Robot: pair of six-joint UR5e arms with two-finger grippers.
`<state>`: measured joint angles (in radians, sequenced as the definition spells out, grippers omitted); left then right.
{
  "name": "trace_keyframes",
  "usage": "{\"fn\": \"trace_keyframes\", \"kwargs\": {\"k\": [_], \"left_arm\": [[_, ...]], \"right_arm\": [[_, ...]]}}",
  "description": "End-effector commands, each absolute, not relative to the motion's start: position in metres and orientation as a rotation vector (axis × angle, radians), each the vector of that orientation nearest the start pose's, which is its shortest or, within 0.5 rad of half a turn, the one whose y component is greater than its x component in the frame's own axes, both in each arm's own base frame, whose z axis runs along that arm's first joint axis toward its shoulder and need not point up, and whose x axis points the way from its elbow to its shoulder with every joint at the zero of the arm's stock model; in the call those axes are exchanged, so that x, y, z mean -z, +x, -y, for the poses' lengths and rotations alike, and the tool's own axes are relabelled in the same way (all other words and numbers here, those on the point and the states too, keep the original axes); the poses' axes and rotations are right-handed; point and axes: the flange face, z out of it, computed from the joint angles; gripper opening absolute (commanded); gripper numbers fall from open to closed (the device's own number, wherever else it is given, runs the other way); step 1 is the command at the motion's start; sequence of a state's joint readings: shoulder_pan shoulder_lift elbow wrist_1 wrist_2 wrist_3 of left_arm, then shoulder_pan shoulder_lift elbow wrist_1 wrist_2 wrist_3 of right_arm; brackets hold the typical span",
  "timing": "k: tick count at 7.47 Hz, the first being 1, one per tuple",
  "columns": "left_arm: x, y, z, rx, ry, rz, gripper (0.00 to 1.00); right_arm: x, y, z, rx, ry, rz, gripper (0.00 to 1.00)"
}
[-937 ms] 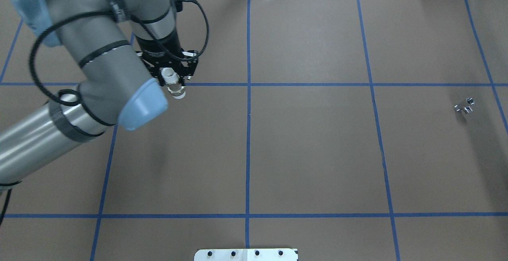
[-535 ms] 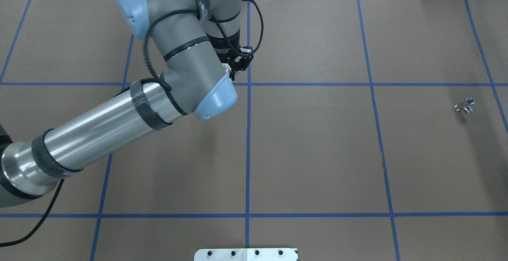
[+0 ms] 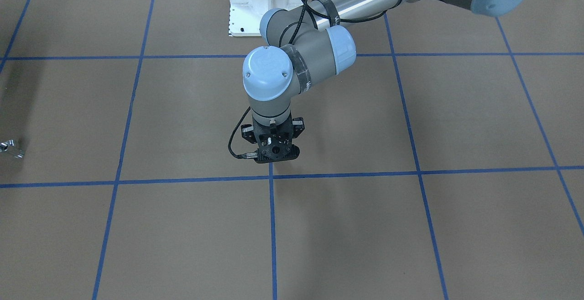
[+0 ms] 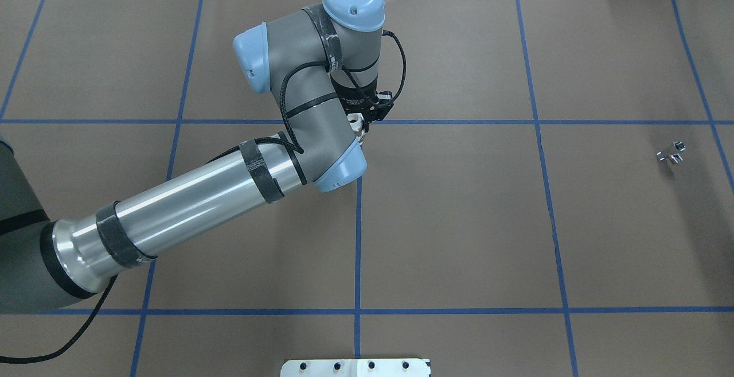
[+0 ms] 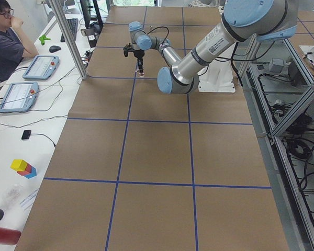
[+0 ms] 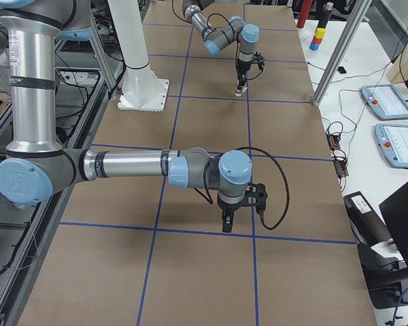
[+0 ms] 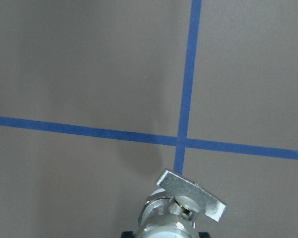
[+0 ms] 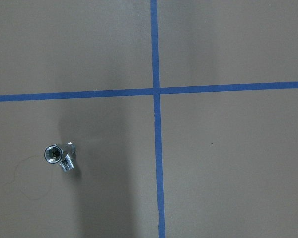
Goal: Assemble PPR valve and pipe with both arms
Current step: 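Carry the valve with the left gripper toward the table center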
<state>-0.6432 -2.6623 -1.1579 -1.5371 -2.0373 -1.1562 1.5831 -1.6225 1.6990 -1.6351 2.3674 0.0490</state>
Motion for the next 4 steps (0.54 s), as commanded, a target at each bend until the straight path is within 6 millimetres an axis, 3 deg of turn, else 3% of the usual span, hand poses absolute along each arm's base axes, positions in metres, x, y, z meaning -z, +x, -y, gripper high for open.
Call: {"fn": "trace_keyframes", "kwargs": {"k": [1, 4], "left_arm": [[-0.123, 0.608, 0.555, 0.057, -0.068, -0.766, 0.00], [-0.133, 0.615, 0.559, 0.055, -0.067, -0.769, 0.00]], "right_arm": [[-0.627, 0.068, 0.469, -0.056, -0.007, 0.799, 0.99], [-0.628, 0.068, 0.469, -0.055, -0.007, 0.798, 0.99]]}}
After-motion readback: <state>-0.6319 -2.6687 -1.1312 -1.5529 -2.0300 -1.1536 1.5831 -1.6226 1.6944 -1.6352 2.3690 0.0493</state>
